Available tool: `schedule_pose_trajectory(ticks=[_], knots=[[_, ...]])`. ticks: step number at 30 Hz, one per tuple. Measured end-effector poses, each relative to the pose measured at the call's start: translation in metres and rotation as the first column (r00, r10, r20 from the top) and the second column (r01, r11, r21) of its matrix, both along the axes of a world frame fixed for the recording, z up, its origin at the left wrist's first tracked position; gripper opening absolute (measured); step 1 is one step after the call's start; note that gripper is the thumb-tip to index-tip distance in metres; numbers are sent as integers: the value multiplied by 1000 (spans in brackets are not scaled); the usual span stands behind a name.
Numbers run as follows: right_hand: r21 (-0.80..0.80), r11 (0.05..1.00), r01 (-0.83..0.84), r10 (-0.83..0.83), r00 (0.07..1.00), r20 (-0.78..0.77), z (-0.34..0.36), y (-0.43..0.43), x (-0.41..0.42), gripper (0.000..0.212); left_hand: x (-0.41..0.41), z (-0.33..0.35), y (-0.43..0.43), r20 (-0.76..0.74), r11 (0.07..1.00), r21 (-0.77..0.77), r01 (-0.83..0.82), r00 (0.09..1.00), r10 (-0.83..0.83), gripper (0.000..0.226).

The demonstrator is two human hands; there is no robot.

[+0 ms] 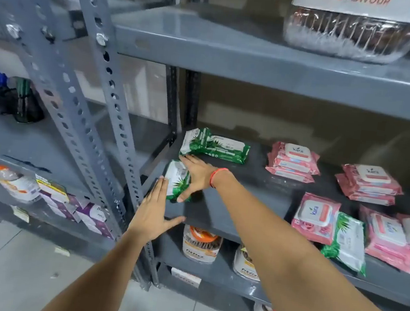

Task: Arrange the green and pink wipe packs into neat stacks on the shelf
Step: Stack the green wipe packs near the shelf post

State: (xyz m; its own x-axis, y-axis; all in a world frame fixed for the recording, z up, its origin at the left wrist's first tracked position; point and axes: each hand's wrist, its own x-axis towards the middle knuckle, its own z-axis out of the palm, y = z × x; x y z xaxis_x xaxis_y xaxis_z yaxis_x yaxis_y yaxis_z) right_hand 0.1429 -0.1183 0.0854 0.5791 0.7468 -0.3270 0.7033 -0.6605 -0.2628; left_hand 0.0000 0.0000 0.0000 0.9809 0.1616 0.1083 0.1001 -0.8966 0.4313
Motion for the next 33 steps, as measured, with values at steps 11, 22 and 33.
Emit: schedule_pose_trajectory(ticks=[11, 22, 33], knots=[[-16, 999, -34, 36, 995, 90, -14, 16, 8, 97, 0, -2, -5, -12, 998, 39, -40, 999, 40, 119], [32, 996, 81, -84, 992, 98, -12, -54, 13, 101, 16, -2, -8, -138, 974, 217, 63, 990, -34, 141], [-10, 998, -62, 62, 998, -26, 8, -70, 23, 114, 27, -16, -10, -164, 940, 293, 173, 978, -129, 126]])
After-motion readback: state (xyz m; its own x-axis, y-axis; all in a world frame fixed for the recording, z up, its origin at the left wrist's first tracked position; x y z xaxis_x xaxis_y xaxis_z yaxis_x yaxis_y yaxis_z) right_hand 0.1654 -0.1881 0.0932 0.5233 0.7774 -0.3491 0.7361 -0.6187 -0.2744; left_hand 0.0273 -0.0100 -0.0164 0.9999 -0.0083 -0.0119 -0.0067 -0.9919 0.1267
